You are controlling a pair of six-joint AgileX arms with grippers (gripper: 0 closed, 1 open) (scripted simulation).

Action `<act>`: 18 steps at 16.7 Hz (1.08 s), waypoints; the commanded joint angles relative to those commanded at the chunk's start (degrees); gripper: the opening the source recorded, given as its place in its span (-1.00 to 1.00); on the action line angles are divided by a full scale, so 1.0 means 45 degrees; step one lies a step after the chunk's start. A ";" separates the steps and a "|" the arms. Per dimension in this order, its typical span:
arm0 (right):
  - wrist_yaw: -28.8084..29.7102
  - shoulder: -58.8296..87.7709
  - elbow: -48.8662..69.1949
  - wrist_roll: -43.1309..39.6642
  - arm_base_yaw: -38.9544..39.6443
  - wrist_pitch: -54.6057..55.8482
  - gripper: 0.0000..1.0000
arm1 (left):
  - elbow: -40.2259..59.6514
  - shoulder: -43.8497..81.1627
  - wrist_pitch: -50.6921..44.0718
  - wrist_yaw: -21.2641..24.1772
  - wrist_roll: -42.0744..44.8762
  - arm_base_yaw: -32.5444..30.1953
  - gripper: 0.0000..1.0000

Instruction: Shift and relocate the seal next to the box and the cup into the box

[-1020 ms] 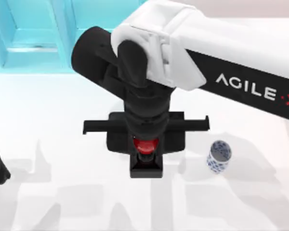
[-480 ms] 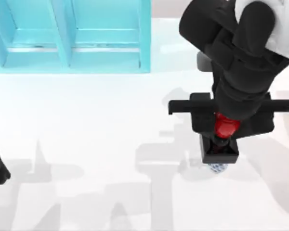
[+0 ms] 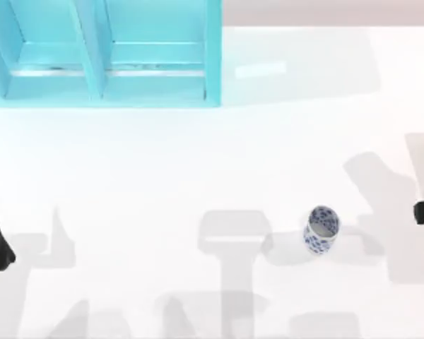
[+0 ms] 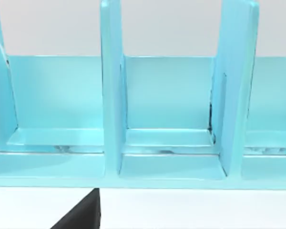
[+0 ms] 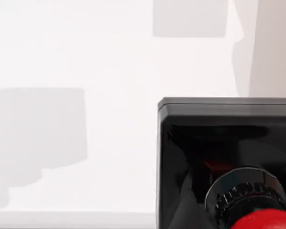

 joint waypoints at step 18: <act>-0.0041 -0.0325 -0.3245 -0.0523 -0.0510 0.2985 -1.00 | 0.0000 0.0000 0.0000 0.0000 0.0000 0.0000 1.00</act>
